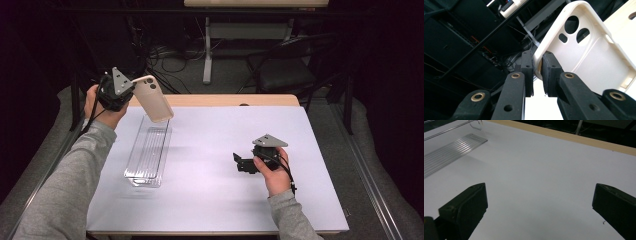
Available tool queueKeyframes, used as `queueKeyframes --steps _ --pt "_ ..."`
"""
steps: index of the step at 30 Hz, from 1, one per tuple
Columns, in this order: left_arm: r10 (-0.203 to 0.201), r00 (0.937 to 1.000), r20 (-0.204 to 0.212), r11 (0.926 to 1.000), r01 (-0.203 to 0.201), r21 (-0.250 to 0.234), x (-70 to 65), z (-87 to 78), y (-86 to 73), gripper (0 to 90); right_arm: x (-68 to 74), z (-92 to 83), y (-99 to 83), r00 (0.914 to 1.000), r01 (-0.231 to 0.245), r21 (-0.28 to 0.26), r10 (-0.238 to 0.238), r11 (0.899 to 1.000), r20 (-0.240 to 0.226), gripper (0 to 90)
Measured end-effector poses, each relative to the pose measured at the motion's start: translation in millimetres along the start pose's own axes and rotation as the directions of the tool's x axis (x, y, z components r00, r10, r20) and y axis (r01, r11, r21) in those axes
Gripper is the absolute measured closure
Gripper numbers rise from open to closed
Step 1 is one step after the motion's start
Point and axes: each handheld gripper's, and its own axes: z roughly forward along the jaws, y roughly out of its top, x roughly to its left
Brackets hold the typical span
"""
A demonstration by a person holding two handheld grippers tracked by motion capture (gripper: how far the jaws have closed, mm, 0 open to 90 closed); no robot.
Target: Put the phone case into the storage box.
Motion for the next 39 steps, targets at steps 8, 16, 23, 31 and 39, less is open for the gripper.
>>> queueKeyframes --steps 8,16,23,31,39 --pt "0.057 0.9973 -0.046 0.9984 -0.056 0.007 0.7 2.4 -3.3 81.1 -0.1 0.5 -0.7 1.0 0.0 0.005 0.0 1.0 0.0 0.0" --pt "0.15 0.9861 -0.071 0.9885 -0.149 0.028 -8.6 11.7 -5.7 81.1 -0.1 0.7 -0.8 1.0 0.001 0.005 -0.001 1.0 -0.003 0.0" --pt "0.178 0.98 -0.089 0.984 -0.176 0.027 -11.1 19.5 -8.7 81.1 0.2 1.0 -1.0 1.0 -0.001 0.001 0.001 1.0 -0.004 0.0" --pt "0.201 0.9746 -0.1 0.9797 -0.2 0.019 -15.4 27.2 -12.6 81.1 0.3 -0.3 -0.5 1.0 -0.001 -0.005 0.001 1.0 -0.005 0.0" --pt "0.205 0.9739 -0.097 0.9787 -0.204 0.02 -21.5 38.3 -22.6 81.2 -0.9 -0.9 -1.4 1.0 0.002 -0.002 -0.002 1.0 0.0 0.0"
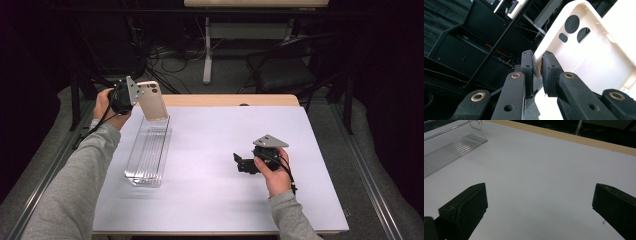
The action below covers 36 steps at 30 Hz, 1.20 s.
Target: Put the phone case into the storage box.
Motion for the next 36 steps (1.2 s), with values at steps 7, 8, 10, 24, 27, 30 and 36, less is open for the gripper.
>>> queueKeyframes --steps 7,8,10,24,27,30,36 --pt "0.011 0.9999 -0.005 0.9999 -0.011 0.0 -11.0 6.4 -7.5 81.2 -0.1 1.0 -1.2 1.0 0.0 0.002 0.0 1.0 0.004 0.0" --pt "0.012 0.9999 -0.007 0.9999 -0.012 0.002 -12.2 7.1 -8.6 81.1 0.2 1.0 -1.3 1.0 0.0 0.005 0.0 1.0 0.003 0.0" --pt "0.011 0.9999 -0.009 0.9999 -0.011 0.004 -14.4 8.6 -11.1 81.2 0.1 1.4 -1.9 1.0 0.002 0.006 -0.002 1.0 0.003 0.0" --pt "0.026 0.9991 -0.034 0.9997 -0.026 0.0 -27.2 12.0 -22.5 81.2 0.3 2.6 -2.9 1.0 0.007 0.011 -0.007 1.0 0.002 0.0" --pt "0.051 0.998 -0.037 0.9987 -0.051 0.002 -30.6 12.3 -22.2 81.2 1.0 2.8 -3.0 1.0 0.004 0.013 -0.004 1.0 0.001 0.0" --pt "0.056 0.9977 -0.037 0.9984 -0.057 -0.001 -34.3 13.5 -21.5 81.2 1.3 3.4 -3.3 1.0 0.007 0.013 -0.007 1.0 0.001 0.0" --pt "0.071 0.9968 -0.036 0.9975 -0.071 -0.003 -40.4 16.7 -20.9 81.2 2.3 3.6 -3.6 1.0 0.009 0.016 -0.009 1.0 0.0 0.0"
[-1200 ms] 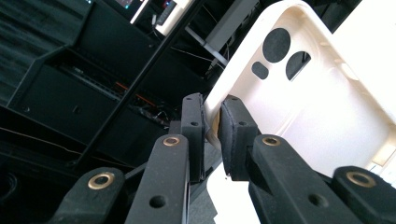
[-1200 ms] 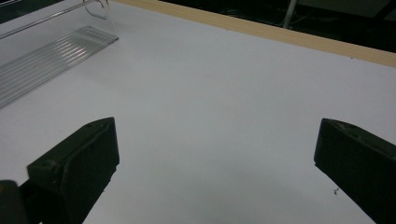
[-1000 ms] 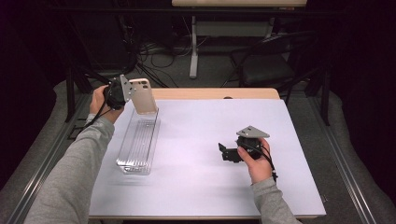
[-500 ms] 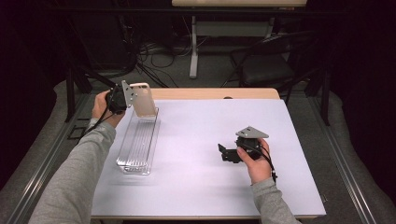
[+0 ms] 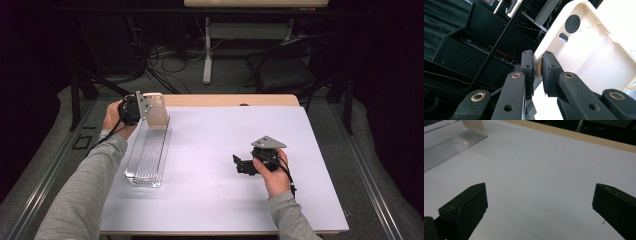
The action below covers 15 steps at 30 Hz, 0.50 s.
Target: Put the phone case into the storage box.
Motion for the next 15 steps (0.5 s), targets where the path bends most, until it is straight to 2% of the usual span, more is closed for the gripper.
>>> queueKeyframes --steps 15 --pt "0.039 0.9992 -0.001 0.9992 -0.039 0.001 -7.9 3.7 -0.9 81.2 3.1 1.8 -1.1 0.9998 0.012 0.011 -0.012 1.0 -0.014 0.0"
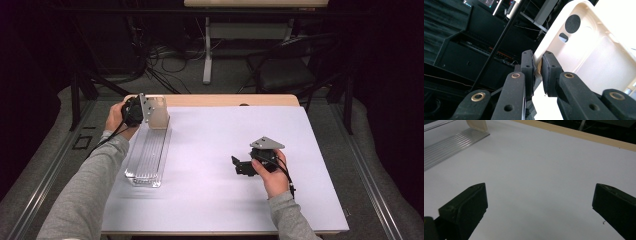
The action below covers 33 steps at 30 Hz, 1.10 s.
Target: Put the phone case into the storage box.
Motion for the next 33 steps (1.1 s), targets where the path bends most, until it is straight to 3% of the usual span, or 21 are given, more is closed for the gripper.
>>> queueKeyframes --steps 7,20,33 --pt "-0.018 0.9998 -0.006 0.9998 0.018 0.0 -2.1 2.4 -6.3 81.2 0.9 1.3 -1.0 1.0 0.004 0.002 -0.004 1.0 0.001 0.0" --pt "0.035 0.9993 -0.009 0.9994 -0.035 -0.005 -0.2 5.3 -8.2 81.0 2.5 3.2 -1.7 1.0 0.005 0.009 -0.005 1.0 -0.002 0.0" --pt "0.038 0.9993 -0.005 0.9992 -0.038 -0.013 2.3 7.1 -8.3 75.8 2.8 3.5 -2.0 1.0 0.007 0.014 -0.007 1.0 -0.003 0.0"
